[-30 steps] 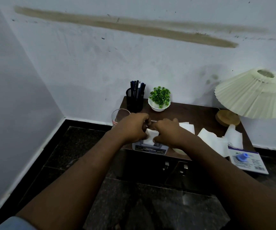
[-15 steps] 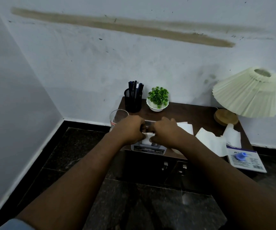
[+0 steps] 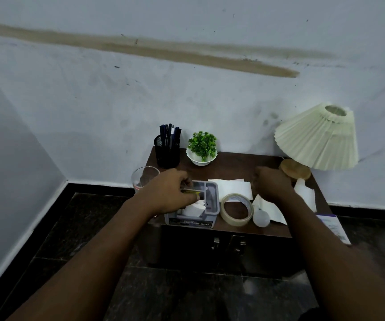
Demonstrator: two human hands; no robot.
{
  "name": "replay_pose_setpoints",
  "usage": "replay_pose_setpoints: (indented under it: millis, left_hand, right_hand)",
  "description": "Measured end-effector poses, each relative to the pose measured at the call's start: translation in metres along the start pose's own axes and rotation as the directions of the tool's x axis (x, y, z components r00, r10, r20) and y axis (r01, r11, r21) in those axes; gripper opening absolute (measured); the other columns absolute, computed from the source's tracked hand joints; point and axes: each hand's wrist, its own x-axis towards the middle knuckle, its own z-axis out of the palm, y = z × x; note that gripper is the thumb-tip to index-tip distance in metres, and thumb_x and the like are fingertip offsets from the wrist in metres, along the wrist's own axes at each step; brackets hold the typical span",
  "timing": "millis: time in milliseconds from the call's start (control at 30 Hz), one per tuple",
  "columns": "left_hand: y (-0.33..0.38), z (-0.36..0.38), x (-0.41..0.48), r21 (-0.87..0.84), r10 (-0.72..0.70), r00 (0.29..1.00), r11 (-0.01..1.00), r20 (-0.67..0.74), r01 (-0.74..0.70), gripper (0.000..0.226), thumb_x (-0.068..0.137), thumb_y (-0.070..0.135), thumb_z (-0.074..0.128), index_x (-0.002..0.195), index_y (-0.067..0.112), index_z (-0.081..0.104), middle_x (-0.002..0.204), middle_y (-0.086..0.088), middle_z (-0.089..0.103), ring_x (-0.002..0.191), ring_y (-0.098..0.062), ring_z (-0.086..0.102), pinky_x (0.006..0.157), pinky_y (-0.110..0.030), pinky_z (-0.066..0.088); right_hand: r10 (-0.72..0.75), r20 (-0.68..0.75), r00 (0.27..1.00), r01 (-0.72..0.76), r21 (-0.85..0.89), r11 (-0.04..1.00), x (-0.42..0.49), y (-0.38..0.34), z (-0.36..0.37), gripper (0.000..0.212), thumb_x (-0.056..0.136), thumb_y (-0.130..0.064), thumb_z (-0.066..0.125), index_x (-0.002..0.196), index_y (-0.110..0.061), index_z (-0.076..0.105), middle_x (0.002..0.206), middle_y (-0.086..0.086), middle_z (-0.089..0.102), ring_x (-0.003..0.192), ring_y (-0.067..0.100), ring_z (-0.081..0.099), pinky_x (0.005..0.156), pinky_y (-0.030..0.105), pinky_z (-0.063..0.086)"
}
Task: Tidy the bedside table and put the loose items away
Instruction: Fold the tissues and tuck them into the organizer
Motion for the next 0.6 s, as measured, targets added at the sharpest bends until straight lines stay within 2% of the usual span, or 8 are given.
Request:
replay_pose_setpoints:
  millis: [100, 167, 233, 400, 500, 567, 600]
  left_hand:
    - [0.008, -0.003, 0.005, -0.122, -0.027, 0.998, 0.992, -0.051, 0.021, 0.016, 0.083, 0.028, 0.072, 0.098, 0.023, 0.073, 0.099, 0.006, 0.069, 0.092, -0.009, 0.065, 0.084, -0.033, 0.056]
    - [0.01, -0.005, 0.008, -0.16, -0.048, 0.998, 0.986, -0.047, 0.04, 0.016, 0.084, 0.016, 0.066, 0.097, 0.022, 0.073, 0.099, 0.006, 0.071, 0.092, -0.008, 0.066, 0.084, -0.03, 0.056]
    - [0.01, -0.006, 0.011, -0.178, -0.061, 0.997, 0.983, -0.051, 0.051, 0.018, 0.084, 0.01, 0.063, 0.093, 0.022, 0.073, 0.097, 0.007, 0.072, 0.091, -0.007, 0.066, 0.082, -0.028, 0.054]
    - [0.009, 0.0, 0.013, -0.186, -0.05, 0.997, 0.982, -0.063, 0.038, 0.021, 0.09, 0.01, 0.061, 0.086, 0.028, 0.069, 0.096, 0.012, 0.073, 0.091, -0.002, 0.066, 0.081, -0.022, 0.051]
    - [0.009, 0.002, 0.012, -0.195, -0.056, 0.997, 0.98, -0.061, 0.043, 0.015, 0.091, 0.014, 0.064, 0.089, 0.026, 0.072, 0.094, 0.012, 0.073, 0.09, -0.002, 0.066, 0.08, -0.02, 0.05]
    - [0.011, 0.002, 0.012, -0.21, -0.064, 0.995, 0.977, -0.07, 0.048, 0.015, 0.091, 0.015, 0.065, 0.088, 0.027, 0.073, 0.092, 0.013, 0.073, 0.089, 0.0, 0.065, 0.076, -0.017, 0.048]
    - [0.012, 0.002, 0.011, -0.223, -0.067, 0.995, 0.974, -0.079, 0.048, 0.015, 0.092, 0.016, 0.065, 0.087, 0.028, 0.072, 0.091, 0.013, 0.072, 0.088, 0.001, 0.065, 0.075, -0.016, 0.048]
  right_hand:
    - [0.092, 0.076, 0.993, -0.099, 0.087, 0.991, 0.011, -0.002, 0.019, 0.041, 0.096, -0.047, 0.057, 0.126, -0.021, 0.057, 0.131, 0.008, 0.062, 0.122, 0.035, 0.057, 0.103, 0.05, 0.045]
    - [0.144, 0.176, 0.974, -0.155, 0.052, 0.987, 0.019, -0.008, 0.031, 0.054, 0.092, -0.06, 0.056, 0.133, -0.024, 0.053, 0.139, 0.007, 0.058, 0.131, 0.034, 0.049, 0.11, 0.053, 0.037]
    - [0.208, 0.222, 0.953, -0.219, 0.024, 0.975, 0.025, -0.015, 0.04, 0.059, 0.089, -0.063, 0.059, 0.135, -0.027, 0.052, 0.141, 0.004, 0.056, 0.134, 0.032, 0.046, 0.111, 0.053, 0.032]
    - [0.232, 0.115, 0.966, -0.242, 0.085, 0.967, 0.027, -0.019, 0.051, 0.04, 0.087, -0.042, 0.065, 0.123, -0.026, 0.06, 0.129, 0.001, 0.063, 0.124, 0.029, 0.054, 0.106, 0.05, 0.035]
    - [0.223, 0.137, 0.965, -0.253, 0.267, 0.93, 0.029, -0.017, 0.046, 0.036, 0.086, -0.034, 0.066, 0.118, -0.02, 0.061, 0.123, 0.004, 0.064, 0.118, 0.03, 0.059, 0.107, 0.052, 0.041]
    - [0.227, 0.155, 0.961, -0.273, 0.45, 0.85, 0.03, -0.016, 0.034, 0.019, 0.083, -0.031, 0.069, 0.098, -0.02, 0.062, 0.106, 0.007, 0.063, 0.108, 0.031, 0.061, 0.1, 0.052, 0.047]
    - [0.224, 0.133, 0.966, -0.26, 0.538, 0.802, 0.029, -0.015, 0.028, 0.014, 0.082, -0.029, 0.069, 0.083, -0.021, 0.058, 0.094, 0.007, 0.061, 0.099, 0.03, 0.061, 0.09, 0.047, 0.05]
